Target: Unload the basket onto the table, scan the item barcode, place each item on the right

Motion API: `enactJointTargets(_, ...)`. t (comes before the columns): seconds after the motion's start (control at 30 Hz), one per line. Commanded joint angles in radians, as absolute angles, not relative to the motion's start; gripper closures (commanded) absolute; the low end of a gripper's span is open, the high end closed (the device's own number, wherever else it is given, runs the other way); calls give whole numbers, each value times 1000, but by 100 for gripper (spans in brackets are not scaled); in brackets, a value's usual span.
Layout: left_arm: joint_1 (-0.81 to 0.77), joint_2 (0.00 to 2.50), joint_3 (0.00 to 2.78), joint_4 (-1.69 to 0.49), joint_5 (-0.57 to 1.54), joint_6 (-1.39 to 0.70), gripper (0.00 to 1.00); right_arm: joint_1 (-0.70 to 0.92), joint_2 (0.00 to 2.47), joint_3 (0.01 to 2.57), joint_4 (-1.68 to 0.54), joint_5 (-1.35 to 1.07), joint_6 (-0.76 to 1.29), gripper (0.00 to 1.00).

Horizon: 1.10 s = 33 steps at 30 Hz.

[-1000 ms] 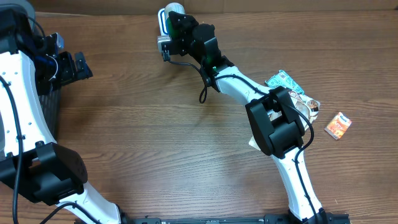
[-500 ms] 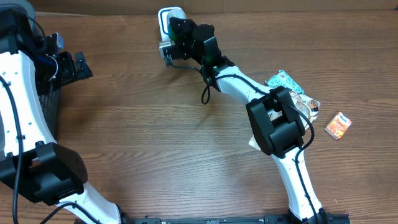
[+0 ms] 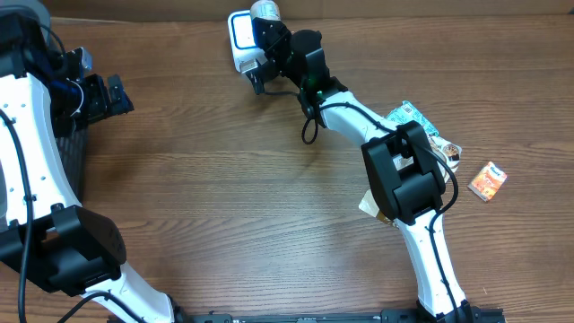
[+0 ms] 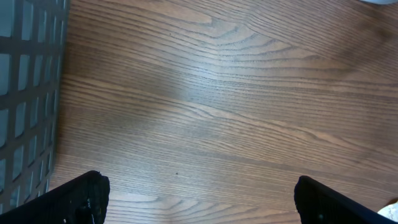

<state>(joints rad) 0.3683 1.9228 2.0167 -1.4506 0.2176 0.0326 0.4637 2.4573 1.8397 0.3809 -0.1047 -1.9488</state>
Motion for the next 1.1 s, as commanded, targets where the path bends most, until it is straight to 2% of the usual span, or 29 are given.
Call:
enactJointTargets(0.0,366,1922,2023,-1451,229,30,0,458,2454,1860,413,-152,-1976,50)
enactJointTargets(0.93,366,1922,2023,-1451,229,30,0,495,2460,1898,363,-219,-1963,52)
enactJointTargets(1.07,366,1923,2023,-1451,229,30,0,500,2455,1898,473,-224,-1757,52)
